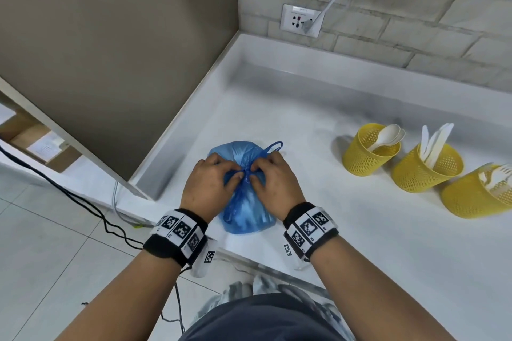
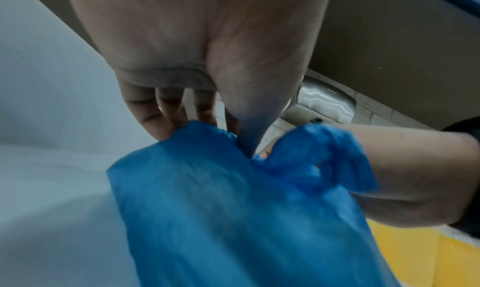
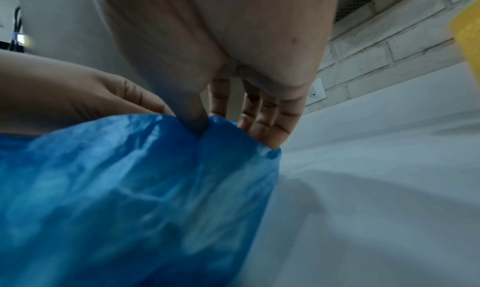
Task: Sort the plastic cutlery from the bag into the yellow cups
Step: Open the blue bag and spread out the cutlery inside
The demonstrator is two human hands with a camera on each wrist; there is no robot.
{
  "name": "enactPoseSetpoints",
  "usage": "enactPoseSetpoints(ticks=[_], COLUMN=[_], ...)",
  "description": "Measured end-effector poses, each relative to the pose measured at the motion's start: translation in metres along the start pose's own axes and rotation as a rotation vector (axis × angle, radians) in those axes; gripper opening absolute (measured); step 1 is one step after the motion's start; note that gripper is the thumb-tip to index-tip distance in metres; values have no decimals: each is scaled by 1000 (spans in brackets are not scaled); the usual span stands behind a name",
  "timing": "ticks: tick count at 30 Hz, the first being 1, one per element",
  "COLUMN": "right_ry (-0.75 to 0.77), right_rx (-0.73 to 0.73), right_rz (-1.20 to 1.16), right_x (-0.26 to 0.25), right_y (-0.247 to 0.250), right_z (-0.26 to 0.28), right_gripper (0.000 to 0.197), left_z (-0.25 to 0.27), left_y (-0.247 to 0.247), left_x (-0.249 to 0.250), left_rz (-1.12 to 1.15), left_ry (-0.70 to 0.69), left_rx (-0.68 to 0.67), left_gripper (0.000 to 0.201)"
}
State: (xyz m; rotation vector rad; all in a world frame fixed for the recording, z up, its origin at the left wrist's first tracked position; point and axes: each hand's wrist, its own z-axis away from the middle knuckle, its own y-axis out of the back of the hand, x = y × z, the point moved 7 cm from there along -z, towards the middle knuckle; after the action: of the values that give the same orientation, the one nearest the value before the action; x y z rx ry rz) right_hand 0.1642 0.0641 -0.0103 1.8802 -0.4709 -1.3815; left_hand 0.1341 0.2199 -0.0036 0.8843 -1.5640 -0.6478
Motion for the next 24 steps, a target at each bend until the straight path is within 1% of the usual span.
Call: enactPoseSetpoints(ticks=[3, 6, 11, 15, 17, 18, 20, 21, 22, 23, 24], right_ry=[17, 22, 11, -53, -77, -87, -98, -88, -64, -38, -21], right_rx=[39, 84, 148, 203, 201, 190, 140, 107, 73, 38, 4], right_rz=[-19, -30, -48, -61, -73, -84, -84, -60, -17, 51, 125], right_x=[-2, -3, 12, 35, 41, 39, 30, 22, 14, 6, 0], right_y=[2, 10, 33, 51, 52, 51, 47, 44, 40, 36, 31], right_z=[3, 6, 19, 31, 33, 33, 32, 31, 28, 26, 23], right_gripper=[5, 2, 6, 8, 4, 8, 30, 38, 43, 44, 42], left_z=[2, 3, 7, 11, 10, 9, 4, 1, -2, -6, -10], left_y=[6, 19, 43, 61, 63, 61, 52, 47, 42, 39, 37], left_x=[2, 1, -17, -33, -35, -34, -28, -25, -20, -15, -10], left_rz=[62, 89, 106, 42, 59, 77, 73, 44, 18, -1, -15], left_ry=[0, 9, 61, 138, 164, 172, 170, 161, 148, 132, 112], left_rx=[15, 68, 163, 230, 215, 184, 99, 59, 30, 16, 15], left_gripper=[9, 9, 9, 12, 11, 15, 34, 43, 47, 46, 41])
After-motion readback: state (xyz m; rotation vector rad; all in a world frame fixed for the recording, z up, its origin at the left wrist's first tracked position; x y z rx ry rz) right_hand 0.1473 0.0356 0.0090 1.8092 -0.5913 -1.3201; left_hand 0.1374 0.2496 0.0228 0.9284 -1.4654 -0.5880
